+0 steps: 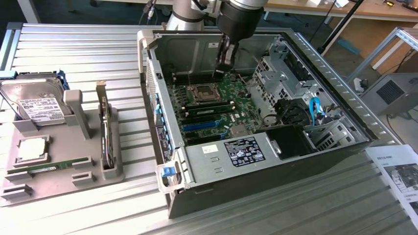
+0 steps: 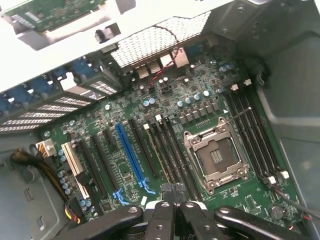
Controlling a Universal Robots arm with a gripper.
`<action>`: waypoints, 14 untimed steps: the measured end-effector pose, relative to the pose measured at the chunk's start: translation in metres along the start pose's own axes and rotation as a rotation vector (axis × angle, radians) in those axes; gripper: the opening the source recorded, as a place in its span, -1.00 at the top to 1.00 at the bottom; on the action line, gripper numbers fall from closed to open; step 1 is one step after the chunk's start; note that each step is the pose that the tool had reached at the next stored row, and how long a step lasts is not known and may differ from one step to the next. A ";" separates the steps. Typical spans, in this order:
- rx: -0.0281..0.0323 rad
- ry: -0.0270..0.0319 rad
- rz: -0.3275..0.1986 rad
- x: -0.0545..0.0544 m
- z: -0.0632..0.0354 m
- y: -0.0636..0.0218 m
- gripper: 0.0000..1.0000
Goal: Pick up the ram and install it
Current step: 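Press down the ram until it locks into place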
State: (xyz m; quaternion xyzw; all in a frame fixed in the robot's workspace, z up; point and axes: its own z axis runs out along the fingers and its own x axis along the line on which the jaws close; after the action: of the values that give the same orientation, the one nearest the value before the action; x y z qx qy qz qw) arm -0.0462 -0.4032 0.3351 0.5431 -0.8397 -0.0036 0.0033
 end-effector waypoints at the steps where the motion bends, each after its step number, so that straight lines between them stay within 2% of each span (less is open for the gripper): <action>1: -0.0012 -0.0025 0.012 0.000 0.0000 0.0000 0.78; 14: -0.0128 -0.0291 0.142 0.000 0.0000 0.0000 0.78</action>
State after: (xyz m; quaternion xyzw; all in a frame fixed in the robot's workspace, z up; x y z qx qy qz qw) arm -0.0462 -0.4032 0.3351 0.4822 -0.8759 -0.0166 -0.0052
